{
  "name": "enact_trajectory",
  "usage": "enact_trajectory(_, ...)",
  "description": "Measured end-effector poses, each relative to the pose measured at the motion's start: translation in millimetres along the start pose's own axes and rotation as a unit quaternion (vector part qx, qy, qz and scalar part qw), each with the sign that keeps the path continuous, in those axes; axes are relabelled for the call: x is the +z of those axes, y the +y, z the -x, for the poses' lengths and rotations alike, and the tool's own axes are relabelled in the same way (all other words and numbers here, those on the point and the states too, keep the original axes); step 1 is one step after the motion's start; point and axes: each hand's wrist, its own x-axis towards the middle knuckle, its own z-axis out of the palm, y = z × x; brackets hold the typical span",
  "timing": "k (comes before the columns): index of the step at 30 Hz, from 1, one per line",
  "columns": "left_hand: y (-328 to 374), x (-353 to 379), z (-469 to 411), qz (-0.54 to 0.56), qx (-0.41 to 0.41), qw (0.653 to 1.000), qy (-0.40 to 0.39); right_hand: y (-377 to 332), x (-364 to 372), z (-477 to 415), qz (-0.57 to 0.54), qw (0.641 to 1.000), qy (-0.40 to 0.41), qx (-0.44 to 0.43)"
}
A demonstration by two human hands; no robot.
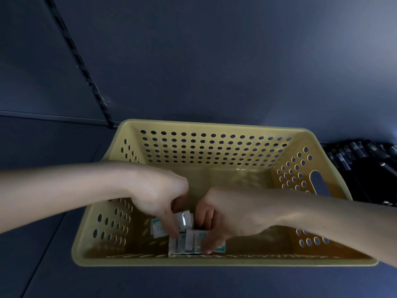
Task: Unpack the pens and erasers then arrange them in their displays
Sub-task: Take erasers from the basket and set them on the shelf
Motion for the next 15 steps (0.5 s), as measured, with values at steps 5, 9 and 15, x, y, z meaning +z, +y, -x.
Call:
enact_trajectory(5,0.7,-0.8,-3.2,0.026,0.009,0.999,-0.038,-1.1,-3.9,-2.8,0.007,0.999,-0.042,0.006)
enact_trajectory(9,-0.5,-2.6,-3.7,0.026,0.009,0.999,-0.046,0.0,-7.4,-3.5,0.017,0.997,-0.075,0.020)
enact_trajectory(15,0.6,-4.2,-1.2,0.058,0.010,0.997,-0.047,0.0,-13.3,2.8,0.007,0.996,-0.070,0.050)
